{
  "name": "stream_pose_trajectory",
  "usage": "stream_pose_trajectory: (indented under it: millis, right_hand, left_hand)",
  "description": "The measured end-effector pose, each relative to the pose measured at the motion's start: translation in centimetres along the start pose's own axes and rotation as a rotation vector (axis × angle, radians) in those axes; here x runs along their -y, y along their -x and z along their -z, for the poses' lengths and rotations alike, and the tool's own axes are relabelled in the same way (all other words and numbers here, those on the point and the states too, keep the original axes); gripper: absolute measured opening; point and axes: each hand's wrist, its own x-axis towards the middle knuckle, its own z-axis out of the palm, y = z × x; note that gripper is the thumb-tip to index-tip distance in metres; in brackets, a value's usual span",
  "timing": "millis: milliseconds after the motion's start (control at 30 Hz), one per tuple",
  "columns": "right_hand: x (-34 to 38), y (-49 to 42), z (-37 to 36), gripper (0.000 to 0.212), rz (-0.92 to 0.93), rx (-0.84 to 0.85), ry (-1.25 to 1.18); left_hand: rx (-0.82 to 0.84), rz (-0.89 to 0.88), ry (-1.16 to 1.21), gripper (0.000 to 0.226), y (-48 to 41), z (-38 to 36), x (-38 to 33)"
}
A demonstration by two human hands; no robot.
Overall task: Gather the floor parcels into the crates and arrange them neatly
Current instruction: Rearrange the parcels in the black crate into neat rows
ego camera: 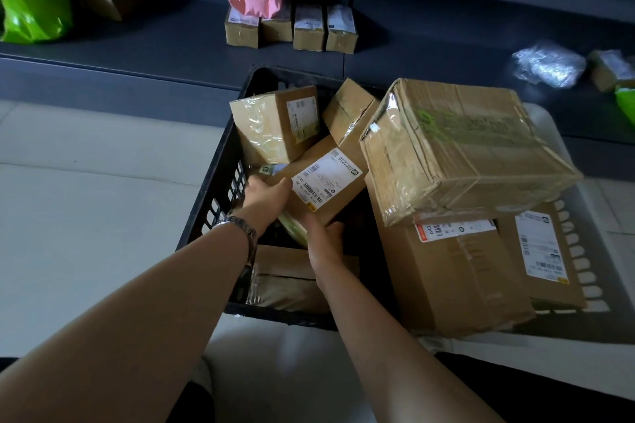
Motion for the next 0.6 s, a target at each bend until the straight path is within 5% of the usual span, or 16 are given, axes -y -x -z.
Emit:
stream_pose_trajectory:
  millis: [267,433,600]
  right_hand:
    - [-0.4,0.3,0.1,0.061,-0.041,0.016,0.037]
    - [-0.2,0.3,-0.8,0.042,-0.010,0.042,0.034]
    - [-0.4,0.4,-2.1,0.038,-0.072,0.254,0.000]
  left_hand:
    - [-0.046,-0.095,-0.173,0.060,0.1,1.0,-0.1]
    - [-0.045,-0.048,0.030,0.056,0.3,1.0,-0.6]
    - [-0.053,0.097,0.221,0.093,0.3,0.9,-0.1]
